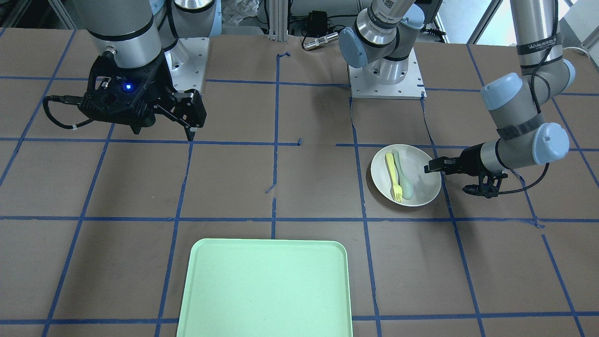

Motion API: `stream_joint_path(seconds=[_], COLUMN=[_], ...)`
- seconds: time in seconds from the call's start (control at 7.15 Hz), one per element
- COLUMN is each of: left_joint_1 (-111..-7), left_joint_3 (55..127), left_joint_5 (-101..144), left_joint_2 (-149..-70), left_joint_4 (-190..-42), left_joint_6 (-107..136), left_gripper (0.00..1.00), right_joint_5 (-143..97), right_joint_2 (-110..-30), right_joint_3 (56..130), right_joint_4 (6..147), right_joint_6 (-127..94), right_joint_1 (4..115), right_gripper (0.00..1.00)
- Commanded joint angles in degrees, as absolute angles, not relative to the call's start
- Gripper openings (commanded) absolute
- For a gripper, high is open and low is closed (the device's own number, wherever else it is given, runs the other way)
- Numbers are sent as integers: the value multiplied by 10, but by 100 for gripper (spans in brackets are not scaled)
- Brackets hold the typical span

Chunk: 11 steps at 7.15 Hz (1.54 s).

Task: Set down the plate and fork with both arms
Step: 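Move the left gripper down to the rim of the white plate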

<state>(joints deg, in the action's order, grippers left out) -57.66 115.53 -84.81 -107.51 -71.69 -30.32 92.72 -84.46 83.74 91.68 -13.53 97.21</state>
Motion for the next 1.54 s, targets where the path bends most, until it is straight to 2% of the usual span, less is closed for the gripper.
stream_joint_path(seconds=[0.0,0.14,0.28,0.84,1.4], left_joint_1=[-577,-577,-577,-579,-629], left_joint_3=[1155,1154,1152,1134,1029], left_joint_5=[-839,-840,-840,-836,-777], left_joint_2=[-1087,-1090,-1090,-1088,-1099], left_joint_4=[-717,-717,-718,-721,-781], left_joint_6=[-304,-308,-310,-318,-216], left_gripper=[50,5,0,0,0], right_joint_5=[927,927,927,927,927], right_joint_2=[-845,-845,-845,-845,-845], right_joint_3=[838,838,838,838,838], right_joint_4=[917,917,917,917,918], right_joint_6=[-135,-135,-135,-135,-135], right_joint_1=[972,972,972,972,972], right_gripper=[100,100,100,100,100])
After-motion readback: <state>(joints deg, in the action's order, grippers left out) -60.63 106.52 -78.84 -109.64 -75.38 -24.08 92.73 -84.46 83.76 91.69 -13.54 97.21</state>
